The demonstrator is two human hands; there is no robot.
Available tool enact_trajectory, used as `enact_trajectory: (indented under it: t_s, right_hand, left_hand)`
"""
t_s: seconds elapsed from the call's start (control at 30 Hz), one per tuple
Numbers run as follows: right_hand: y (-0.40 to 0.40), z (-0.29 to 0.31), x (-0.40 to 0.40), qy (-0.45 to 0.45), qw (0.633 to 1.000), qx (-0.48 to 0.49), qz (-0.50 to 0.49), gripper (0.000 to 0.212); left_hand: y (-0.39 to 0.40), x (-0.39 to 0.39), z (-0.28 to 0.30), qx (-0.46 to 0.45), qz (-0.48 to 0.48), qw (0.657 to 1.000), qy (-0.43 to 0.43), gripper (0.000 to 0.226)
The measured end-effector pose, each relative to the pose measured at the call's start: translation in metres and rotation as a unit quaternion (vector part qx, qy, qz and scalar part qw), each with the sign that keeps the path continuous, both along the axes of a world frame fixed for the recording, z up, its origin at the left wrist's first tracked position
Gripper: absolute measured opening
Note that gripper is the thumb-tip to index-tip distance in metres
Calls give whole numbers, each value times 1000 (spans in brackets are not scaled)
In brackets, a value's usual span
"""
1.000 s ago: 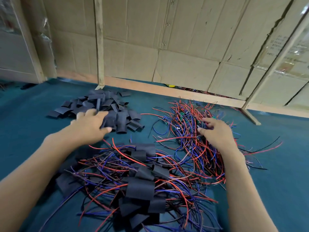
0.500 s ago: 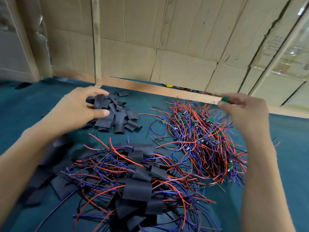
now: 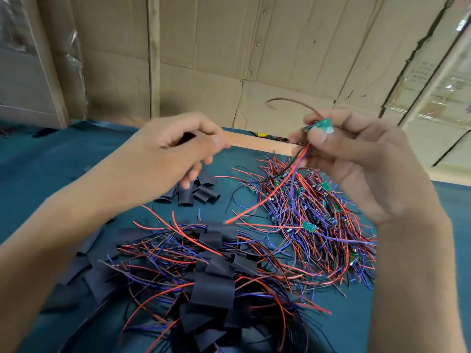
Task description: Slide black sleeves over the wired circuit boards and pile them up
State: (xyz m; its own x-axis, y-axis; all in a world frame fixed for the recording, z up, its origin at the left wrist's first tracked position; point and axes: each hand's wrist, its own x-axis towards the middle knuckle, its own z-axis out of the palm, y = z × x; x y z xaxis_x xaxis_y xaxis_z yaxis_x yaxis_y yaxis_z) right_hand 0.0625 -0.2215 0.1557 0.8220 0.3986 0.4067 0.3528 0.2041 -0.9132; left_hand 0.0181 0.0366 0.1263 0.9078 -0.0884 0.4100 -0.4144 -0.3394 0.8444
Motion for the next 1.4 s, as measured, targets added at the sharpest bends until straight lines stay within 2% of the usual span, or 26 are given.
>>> enact_trajectory:
  t_s: [0.07, 0.1, 0.2, 0.23, 0.3, 0.33, 0.4, 0.43, 0.5, 0.6, 0.7, 0.77, 0.87, 0.97, 1.07, 1.17, 1.23, 1.3, 1.33, 1.4]
  right_hand:
    - [11, -2, -2, 18, 998, 4, 54, 20]
    - [17, -4, -2, 27, 997, 12, 72, 22]
    - [32, -9, -4, 33, 996, 3, 82, 26]
    - [36, -10, -3, 35, 997, -4, 74, 25]
    - [38, -12, -2, 49, 998, -2, 51, 23]
    - [37, -11, -1, 58, 998, 7, 39, 22]
    - [32, -9, 1, 71, 997, 35, 26, 21]
    - [29, -7, 1, 73, 996, 48, 26, 22]
    - [23, -5, 1, 72, 995, 61, 25, 24]
    - [24, -6, 0, 77, 995, 55, 26, 27]
    - [33, -9, 0, 75, 996, 20, 34, 27]
    - [38, -12, 1, 72, 997, -9, 31, 29]
    - [41, -15, 3, 68, 996, -33, 37, 32]
    - [38, -16, 5, 66, 997, -31, 35, 35]
    - [37, -18, 6, 59, 997, -35, 47, 32]
    - [36, -19, 8, 59, 995, -47, 65, 28]
    - [29, -18, 11, 79, 993, -53, 74, 31]
    - [18, -17, 17, 141, 986, -9, 85, 35]
    - [14, -17, 20, 191, 977, 47, 88, 37]
    - [5, -17, 25, 289, 932, 202, 87, 39]
  left_hand:
    - [-11, -6, 0, 12, -42, 999, 4, 29]
    - [-16, -9, -1, 25, -64, 998, 4, 30]
    - [-27, -14, -4, 49, -101, 994, 7, 15]
    - [-29, -14, -4, 37, -114, 993, 20, 16]
    - [-31, -12, -4, -62, -149, 981, 110, 26]
    - [-31, -11, -2, -132, -177, 960, 174, 24]
    - [-28, -8, -1, -204, -201, 932, 222, 42]
    - [-26, -7, -2, -203, -197, 935, 213, 45]
    - [-24, -6, -3, -171, -176, 953, 178, 35]
    - [-25, -8, -7, -75, -143, 981, 108, 27]
    - [-28, -11, -12, 14, -96, 994, 44, 29]
    - [-28, -10, -12, 26, -86, 996, 25, 25]
    - [-25, -8, -11, 29, -81, 995, 41, 16]
    - [-22, -6, -11, 12, -99, 992, 72, 22]
    - [-21, -8, -12, 40, -104, 992, 55, 30]
    - [-24, -9, -11, 46, -63, 997, 15, 11]
    - [-24, -7, -11, 42, -46, 998, 20, 12]
    - [-20, -6, -10, 8, -67, 996, 52, 17]
    - [-16, -7, -9, -14, -87, 994, 71, 18]
    - [-15, -4, -5, -67, -118, 984, 118, 17]
